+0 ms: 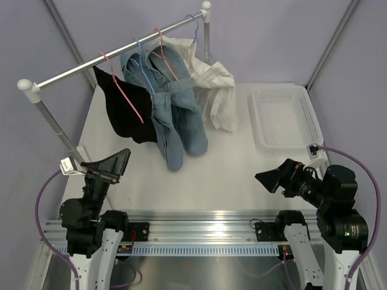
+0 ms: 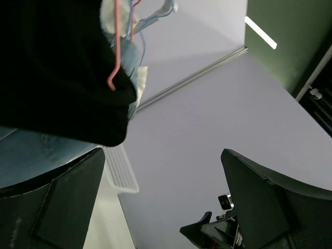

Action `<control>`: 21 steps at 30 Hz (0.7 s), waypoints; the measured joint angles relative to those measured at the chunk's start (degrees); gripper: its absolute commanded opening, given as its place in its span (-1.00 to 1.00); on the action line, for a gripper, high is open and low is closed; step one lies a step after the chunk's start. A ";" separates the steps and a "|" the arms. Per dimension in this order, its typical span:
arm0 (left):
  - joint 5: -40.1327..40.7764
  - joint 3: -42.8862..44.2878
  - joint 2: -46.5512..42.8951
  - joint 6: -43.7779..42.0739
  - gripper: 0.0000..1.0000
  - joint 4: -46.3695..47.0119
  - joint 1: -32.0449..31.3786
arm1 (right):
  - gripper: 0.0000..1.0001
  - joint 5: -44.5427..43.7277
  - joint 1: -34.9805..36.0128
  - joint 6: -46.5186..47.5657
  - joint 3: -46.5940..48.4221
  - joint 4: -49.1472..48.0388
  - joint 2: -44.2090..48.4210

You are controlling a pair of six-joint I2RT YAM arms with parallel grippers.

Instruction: Remove the skirt from the hanger

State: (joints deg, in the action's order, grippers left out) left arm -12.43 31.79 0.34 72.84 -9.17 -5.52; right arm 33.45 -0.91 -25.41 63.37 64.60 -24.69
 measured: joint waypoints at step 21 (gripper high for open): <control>14.99 32.87 29.92 -20.61 0.82 -25.00 -0.66 | 0.99 -6.56 0.00 -3.98 -1.70 0.04 -1.49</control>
State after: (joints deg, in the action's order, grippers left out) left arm 2.57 64.66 30.26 52.23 -34.17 -6.17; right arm 26.89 -0.91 -29.39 61.67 64.64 -26.17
